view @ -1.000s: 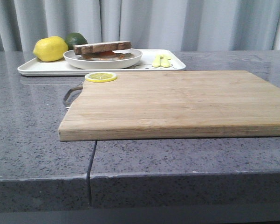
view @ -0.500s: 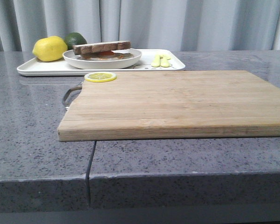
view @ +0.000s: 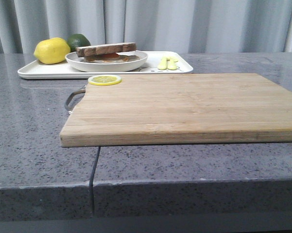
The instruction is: Place bread and move sandwich to tray
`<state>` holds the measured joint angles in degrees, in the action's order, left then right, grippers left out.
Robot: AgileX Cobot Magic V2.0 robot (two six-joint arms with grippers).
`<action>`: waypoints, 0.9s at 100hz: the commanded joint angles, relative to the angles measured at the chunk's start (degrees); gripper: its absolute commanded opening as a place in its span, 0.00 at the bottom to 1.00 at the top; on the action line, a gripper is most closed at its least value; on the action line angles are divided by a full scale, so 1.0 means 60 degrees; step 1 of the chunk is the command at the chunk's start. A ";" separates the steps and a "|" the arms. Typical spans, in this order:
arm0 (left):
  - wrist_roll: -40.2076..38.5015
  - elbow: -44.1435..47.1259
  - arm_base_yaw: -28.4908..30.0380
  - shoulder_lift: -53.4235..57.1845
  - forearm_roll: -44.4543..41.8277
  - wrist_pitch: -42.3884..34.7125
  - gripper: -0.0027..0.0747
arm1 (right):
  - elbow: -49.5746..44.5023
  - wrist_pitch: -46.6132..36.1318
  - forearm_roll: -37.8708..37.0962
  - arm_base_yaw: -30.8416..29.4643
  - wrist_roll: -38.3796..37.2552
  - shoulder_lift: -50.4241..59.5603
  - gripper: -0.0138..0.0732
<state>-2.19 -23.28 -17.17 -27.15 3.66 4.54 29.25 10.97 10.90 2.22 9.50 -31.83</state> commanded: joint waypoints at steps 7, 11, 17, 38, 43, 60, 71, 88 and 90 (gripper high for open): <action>-0.0013 -0.0272 -0.0069 -0.0038 0.0038 -0.0849 0.01 | 0.0280 -0.0676 0.0027 -0.0046 0.0027 0.0001 0.08; -0.0013 -0.0272 -0.0069 -0.0038 0.0038 -0.0849 0.01 | 0.0280 -0.0676 0.0027 -0.0046 0.0027 0.0001 0.08; -0.0013 -0.0272 -0.0069 -0.0038 0.0038 -0.0849 0.01 | 0.0280 -0.0676 0.0027 -0.0046 0.0027 0.0001 0.08; 0.0049 0.0269 -0.0011 0.0235 -0.0610 -0.0888 0.01 | 0.0280 -0.0676 0.0027 -0.0046 0.0027 0.0001 0.08; 0.0049 0.0536 0.0131 0.0471 -0.0804 -0.0888 0.01 | 0.0280 -0.0676 0.0027 -0.0046 0.0027 0.0001 0.08; 0.0049 0.1815 0.1130 0.1747 -0.0801 -0.0888 0.01 | 0.0280 -0.0666 0.0027 -0.0046 0.0027 0.0001 0.08; 0.0049 0.2621 0.1760 0.2642 -0.0801 -0.0888 0.01 | 0.0280 -0.0666 0.0027 -0.0046 0.0027 0.0001 0.08; 0.0049 0.3465 0.2382 0.3746 -0.0784 -0.0871 0.01 | 0.0280 -0.0666 0.0027 -0.0046 0.0027 0.0001 0.08; 0.0049 0.3556 0.2442 0.3855 -0.0784 -0.0871 0.01 | 0.0280 -0.0666 0.0027 -0.0046 0.0027 0.0001 0.08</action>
<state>-2.02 -2.08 -3.85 -5.62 -1.03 3.72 29.25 11.22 10.90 2.22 9.50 -31.83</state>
